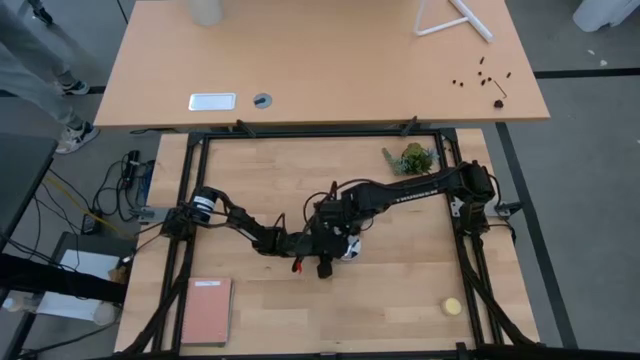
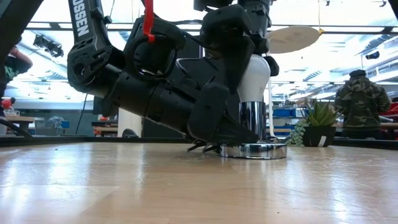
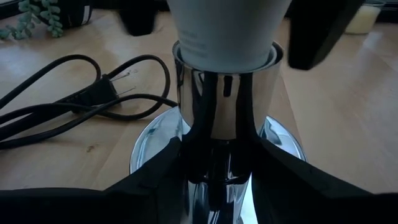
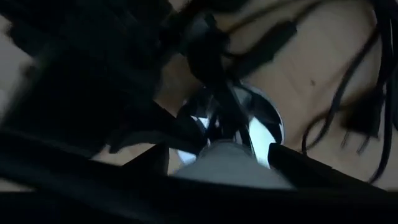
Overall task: Screw lightbulb
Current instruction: Insert the lightbulb into the lamp
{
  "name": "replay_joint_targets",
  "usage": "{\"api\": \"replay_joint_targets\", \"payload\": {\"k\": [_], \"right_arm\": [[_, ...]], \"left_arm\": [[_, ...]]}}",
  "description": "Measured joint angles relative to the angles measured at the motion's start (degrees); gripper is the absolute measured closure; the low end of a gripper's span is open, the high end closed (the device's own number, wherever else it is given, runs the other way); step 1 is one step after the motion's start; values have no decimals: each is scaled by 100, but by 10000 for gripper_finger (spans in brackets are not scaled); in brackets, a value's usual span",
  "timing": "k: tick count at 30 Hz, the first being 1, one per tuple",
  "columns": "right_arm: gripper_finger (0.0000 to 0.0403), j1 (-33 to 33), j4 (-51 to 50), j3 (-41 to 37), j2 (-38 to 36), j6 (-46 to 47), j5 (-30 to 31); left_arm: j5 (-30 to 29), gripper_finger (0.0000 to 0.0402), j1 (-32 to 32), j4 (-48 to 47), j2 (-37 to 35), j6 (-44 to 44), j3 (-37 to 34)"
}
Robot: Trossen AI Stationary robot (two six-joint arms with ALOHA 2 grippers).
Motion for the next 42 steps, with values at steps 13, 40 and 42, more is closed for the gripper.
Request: {"api": "replay_joint_targets", "payload": {"k": [13,40,42], "right_arm": [[54,258,299,0,-308,-1411,360],[68,2120,3443,-3533,-2655,-134,3784],[73,2179,3836,-3950,-2736,-35,4050]], "left_arm": [[32,206,-4,-13,0,14,0],[31,206,-4,-14,0,-7,0],[32,206,-4,-14,0,-7,0]]}}
